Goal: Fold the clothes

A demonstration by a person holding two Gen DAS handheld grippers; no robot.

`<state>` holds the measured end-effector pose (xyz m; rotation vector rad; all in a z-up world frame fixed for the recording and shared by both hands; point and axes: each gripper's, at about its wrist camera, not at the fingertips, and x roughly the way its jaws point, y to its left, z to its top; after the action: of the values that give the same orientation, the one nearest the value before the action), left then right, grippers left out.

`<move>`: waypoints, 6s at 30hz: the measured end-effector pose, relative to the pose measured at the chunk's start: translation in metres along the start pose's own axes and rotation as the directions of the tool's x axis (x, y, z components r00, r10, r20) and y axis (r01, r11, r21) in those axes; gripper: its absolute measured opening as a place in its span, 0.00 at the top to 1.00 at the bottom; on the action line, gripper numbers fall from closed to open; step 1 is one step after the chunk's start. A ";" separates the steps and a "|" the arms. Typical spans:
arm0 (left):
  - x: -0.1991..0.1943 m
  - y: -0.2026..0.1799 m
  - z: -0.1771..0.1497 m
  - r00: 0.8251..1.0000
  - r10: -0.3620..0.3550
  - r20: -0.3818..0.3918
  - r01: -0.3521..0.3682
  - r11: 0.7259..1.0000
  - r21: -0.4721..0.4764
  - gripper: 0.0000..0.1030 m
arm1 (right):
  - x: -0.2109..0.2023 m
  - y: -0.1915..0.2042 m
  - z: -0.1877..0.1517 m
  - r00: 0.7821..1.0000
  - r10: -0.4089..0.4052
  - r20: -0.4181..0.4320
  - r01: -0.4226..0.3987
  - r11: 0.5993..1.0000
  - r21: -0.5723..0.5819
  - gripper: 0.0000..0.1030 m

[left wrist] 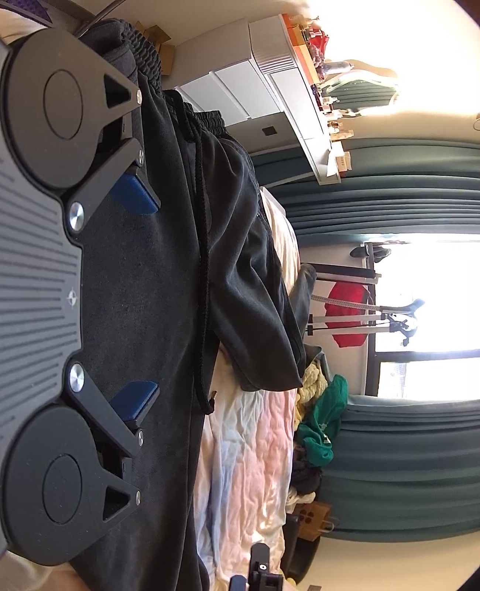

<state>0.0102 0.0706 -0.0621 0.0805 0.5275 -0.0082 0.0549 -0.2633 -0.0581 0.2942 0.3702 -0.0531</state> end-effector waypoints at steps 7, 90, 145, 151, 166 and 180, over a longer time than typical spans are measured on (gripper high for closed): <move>0.019 -0.009 0.013 1.000 0.005 0.004 -0.005 1.000 -0.004 0.05 | -0.001 0.017 0.047 0.999 0.015 0.033 -0.015 1.000 0.011 0.30; 0.143 0.164 0.037 0.989 0.015 0.147 0.091 0.722 -0.686 0.79 | 0.341 0.105 0.020 0.829 0.497 -0.255 -0.542 0.827 -0.150 0.29; 0.032 -0.023 0.046 0.974 0.124 0.188 -0.127 0.992 0.004 0.20 | 0.032 -0.030 0.015 0.990 0.135 -0.051 -0.133 0.990 0.039 0.94; 0.066 -0.063 0.051 0.990 0.069 0.125 -0.091 0.979 0.185 0.20 | 0.034 -0.033 0.016 0.992 0.110 -0.055 -0.108 0.994 0.032 0.94; 0.218 -0.114 0.120 0.999 0.050 -0.017 -0.042 0.946 0.321 0.13 | 0.050 -0.053 0.014 0.995 0.063 -0.083 -0.052 0.991 0.126 0.28; 0.382 -0.125 0.124 0.978 0.120 -0.174 -0.046 0.926 0.376 0.21 | 0.099 -0.078 -0.003 0.983 0.064 -0.170 -0.013 0.959 0.283 0.28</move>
<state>0.3991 -0.0592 -0.1569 0.4780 0.7132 -0.0167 0.1383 -0.3371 -0.1184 0.5907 0.5359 -0.0409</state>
